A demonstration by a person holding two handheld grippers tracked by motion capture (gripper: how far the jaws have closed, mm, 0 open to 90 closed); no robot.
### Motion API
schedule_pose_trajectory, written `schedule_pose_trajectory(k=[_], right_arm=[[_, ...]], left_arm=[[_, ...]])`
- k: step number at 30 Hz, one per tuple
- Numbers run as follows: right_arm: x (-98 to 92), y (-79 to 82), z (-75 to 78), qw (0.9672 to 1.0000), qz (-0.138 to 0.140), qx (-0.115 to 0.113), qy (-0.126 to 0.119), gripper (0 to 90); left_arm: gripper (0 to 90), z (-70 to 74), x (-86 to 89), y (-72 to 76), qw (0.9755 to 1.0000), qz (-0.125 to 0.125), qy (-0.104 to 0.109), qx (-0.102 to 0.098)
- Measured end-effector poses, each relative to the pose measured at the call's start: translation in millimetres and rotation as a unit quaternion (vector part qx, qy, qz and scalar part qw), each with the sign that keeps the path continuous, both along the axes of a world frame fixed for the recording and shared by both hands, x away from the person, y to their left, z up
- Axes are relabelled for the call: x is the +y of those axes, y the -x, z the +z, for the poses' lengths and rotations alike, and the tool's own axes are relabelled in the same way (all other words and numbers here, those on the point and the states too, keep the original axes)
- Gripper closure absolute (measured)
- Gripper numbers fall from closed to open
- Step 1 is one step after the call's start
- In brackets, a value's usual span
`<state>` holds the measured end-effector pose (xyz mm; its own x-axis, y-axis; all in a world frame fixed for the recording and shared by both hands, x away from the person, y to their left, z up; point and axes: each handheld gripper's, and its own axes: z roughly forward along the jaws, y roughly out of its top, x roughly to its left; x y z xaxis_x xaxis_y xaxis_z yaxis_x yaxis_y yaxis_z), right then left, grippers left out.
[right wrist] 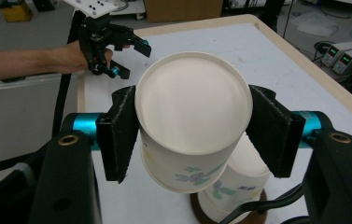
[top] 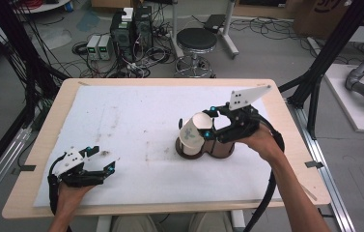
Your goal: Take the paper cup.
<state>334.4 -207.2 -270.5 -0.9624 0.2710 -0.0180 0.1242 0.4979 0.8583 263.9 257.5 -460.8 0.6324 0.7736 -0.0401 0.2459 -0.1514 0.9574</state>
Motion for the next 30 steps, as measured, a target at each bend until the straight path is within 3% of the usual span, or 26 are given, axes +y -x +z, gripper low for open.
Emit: schedule_pose_trajectory(k=[10,19,30], right_arm=[[0.2,29.2,-43.1,0.9988,0.006,0.009,-0.047,37.8],[11.3,38.6,-77.4,0.9975,0.013,0.012,-0.069,37.7],[21.5,47.7,-101.2,0.9952,0.017,0.01,-0.096,37.7]], left_arm=[[13.6,-0.1,1.8,-0.3,1.0,-0.004,0.007,0.002],[13.6,-0.4,3.2,1.6,0.9998,-0.008,0.014,-0.007],[13.6,-0.6,4.1,1.5,0.9998,-0.008,0.02,-0.006]])
